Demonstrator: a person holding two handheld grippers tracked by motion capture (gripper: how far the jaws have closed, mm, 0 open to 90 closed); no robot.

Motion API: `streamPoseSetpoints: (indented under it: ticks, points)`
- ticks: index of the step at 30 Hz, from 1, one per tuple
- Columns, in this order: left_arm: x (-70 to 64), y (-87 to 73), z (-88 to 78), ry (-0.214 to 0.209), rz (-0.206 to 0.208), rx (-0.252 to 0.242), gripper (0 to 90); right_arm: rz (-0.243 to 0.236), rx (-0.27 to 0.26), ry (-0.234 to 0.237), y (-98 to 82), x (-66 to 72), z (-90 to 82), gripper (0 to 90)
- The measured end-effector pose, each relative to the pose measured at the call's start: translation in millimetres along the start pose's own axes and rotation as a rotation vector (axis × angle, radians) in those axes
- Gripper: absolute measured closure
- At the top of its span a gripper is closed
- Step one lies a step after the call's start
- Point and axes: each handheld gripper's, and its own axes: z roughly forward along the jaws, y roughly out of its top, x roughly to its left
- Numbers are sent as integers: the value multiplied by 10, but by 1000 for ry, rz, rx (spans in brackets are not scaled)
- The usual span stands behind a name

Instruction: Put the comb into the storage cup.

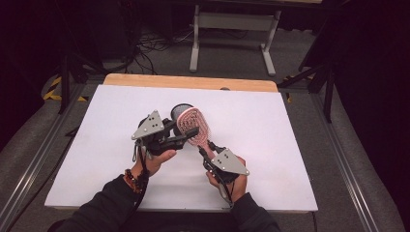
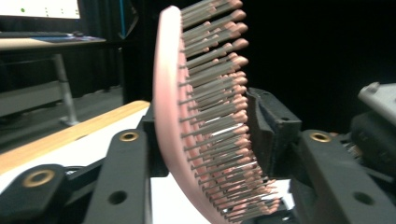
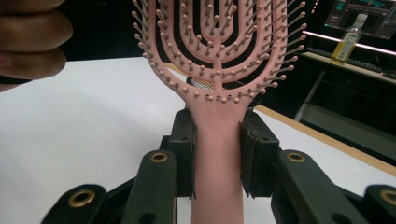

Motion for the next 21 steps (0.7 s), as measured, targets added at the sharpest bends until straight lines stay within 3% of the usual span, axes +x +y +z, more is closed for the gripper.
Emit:
streamPoseSetpoints:
  ticks: [2, 8, 16, 21]
  points:
    - [-2, -9, -20, -14, -15, -20, 590, -11, -3, -7, 2, 19, 1, 695]
    - [-114, 0, -51, -32, 35, -37, 632, -25, -6, -24, 0, 76, -3, 694]
    - [-131, -10, -38, -19, 57, -17, 637, -31, -3, -12, -17, 105, 27, 665]
    - [-118, -11, -48, -8, 70, -12, 639, -40, -9, -8, -12, 117, 20, 586]
